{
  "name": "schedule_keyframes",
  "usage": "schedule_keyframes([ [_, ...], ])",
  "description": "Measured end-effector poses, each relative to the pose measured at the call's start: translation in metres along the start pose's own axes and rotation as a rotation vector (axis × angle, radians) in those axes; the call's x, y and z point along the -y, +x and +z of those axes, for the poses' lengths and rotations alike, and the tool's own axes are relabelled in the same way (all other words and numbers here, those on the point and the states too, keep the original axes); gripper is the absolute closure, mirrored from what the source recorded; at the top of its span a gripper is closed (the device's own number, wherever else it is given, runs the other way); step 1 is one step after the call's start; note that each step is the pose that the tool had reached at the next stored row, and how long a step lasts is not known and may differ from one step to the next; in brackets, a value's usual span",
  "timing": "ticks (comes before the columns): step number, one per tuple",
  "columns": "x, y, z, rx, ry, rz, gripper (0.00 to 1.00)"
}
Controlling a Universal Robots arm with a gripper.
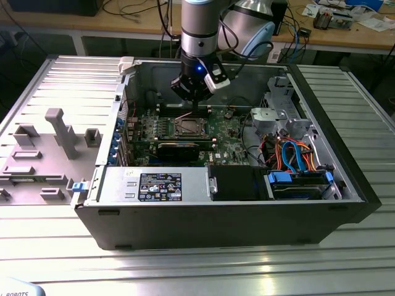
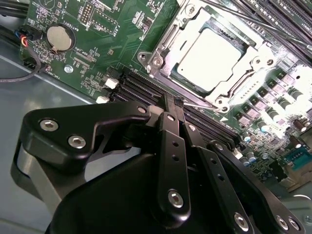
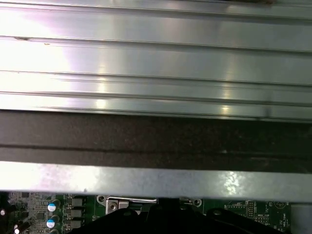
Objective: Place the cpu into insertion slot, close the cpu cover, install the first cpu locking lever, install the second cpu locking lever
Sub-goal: 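Install the first cpu locking lever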
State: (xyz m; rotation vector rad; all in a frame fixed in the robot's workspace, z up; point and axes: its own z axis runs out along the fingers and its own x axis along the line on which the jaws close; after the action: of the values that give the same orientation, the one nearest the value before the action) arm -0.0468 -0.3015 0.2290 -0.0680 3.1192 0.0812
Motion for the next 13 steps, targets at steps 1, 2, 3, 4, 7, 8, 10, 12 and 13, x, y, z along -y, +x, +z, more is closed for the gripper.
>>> schedule_keyframes([
  [1,0.0,-0.0002,0.0,0.0,0.0,0.0,0.89],
  [2,0.0,-0.0004,0.0001,0.0,0.0001,0.0,0.89],
  [3,0.0,-0.0007,0.0002,0.0,0.0,0.0,0.89],
  [4,0.0,-0.0009,0.0002,0.0,0.0,0.0,0.89],
  [7,0.0,-0.0016,0.0004,0.0,0.0001,0.0,0.89],
  [8,0.0,-0.0019,0.0005,0.0,0.0001,0.0,0.89],
  [10,-0.0001,-0.0026,0.0007,0.0,0.0,0.0,0.89],
  [12,-0.0001,-0.003,0.0008,0.0,0.0001,0.0,0.89],
  [13,-0.0001,-0.0031,0.0008,-0.0001,0.0001,0.0,0.89],
])
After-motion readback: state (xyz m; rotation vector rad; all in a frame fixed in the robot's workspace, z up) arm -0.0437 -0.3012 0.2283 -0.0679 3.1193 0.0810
